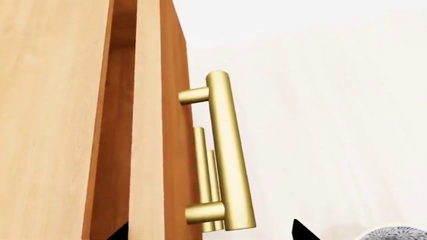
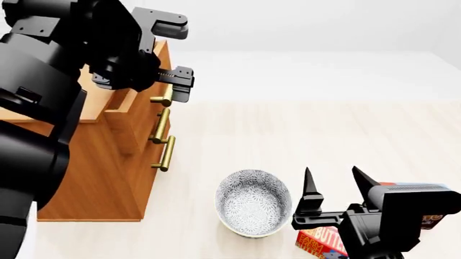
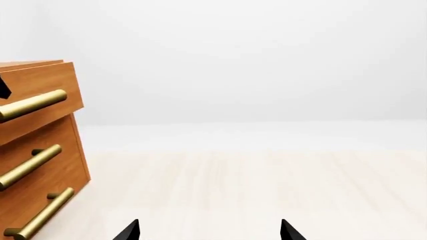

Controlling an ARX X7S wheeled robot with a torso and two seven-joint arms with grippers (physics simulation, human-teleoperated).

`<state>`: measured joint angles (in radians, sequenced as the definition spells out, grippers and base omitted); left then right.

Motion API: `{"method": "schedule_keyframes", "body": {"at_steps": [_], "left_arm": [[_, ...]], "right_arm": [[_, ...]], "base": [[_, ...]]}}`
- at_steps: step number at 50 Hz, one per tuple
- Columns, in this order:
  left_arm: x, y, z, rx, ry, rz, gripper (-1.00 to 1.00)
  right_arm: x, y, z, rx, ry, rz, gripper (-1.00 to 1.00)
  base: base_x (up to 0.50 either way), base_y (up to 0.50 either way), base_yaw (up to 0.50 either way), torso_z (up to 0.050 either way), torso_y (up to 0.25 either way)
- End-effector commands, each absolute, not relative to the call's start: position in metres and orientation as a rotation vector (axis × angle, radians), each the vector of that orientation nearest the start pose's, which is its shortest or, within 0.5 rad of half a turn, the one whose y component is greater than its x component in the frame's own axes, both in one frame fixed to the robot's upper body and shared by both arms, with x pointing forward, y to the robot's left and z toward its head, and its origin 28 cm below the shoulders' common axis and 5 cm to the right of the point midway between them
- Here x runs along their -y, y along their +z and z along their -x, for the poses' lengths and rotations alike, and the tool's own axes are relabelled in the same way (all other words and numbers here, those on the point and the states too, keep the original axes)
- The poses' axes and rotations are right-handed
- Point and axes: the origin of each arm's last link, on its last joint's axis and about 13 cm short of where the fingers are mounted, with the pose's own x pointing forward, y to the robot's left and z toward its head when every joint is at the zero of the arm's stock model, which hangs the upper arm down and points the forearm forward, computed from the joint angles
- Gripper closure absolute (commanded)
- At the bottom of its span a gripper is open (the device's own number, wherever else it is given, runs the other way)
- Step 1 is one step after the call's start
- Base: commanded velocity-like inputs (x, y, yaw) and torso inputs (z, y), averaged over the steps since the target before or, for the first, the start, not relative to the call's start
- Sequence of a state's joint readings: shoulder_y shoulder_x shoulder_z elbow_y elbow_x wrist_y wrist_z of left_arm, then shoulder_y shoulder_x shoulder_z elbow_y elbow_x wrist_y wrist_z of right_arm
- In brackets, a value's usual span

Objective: Put the butter at the back in the top drawer of the cabinet and close it.

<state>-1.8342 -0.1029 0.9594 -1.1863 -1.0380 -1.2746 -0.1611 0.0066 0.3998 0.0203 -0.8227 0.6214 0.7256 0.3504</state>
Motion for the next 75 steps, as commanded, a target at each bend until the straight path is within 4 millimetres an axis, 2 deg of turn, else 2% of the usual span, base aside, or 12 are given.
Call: {"method": "schedule_keyframes", "body": {"at_steps": [1, 19, 29, 75], "left_arm": [[-0.204, 0.315, -0.383, -0.880, -0.180, -0.035, -1.00], [-0.197, 0.319, -0.378, -0.915, -0.338, 0.052, -1.00], [-0.193, 0.328, -0.373, -0.906, -0.388, 0.087, -1.00], [-0.144, 0.346, -0.359, -0.861, -0.437, -0.036, -1.00]], "right_arm": [[0.123, 0.138, -0.170, 0.014, 0.071, -0.050, -1.00], [0.124, 0.139, -0.170, 0.015, 0.069, -0.052, -1.00], [0.124, 0.139, -0.170, 0.016, 0.068, -0.053, -1.00], [0.133, 0.141, -0.161, 0.026, 0.029, -0.074, -1.00]], "base": [[0.00, 0.00, 0.00, 0.000, 0.000], [0.00, 0.00, 0.00, 0.000, 0.000], [0.00, 0.00, 0.00, 0.000, 0.000], [0.00, 0.00, 0.00, 0.000, 0.000]]}}
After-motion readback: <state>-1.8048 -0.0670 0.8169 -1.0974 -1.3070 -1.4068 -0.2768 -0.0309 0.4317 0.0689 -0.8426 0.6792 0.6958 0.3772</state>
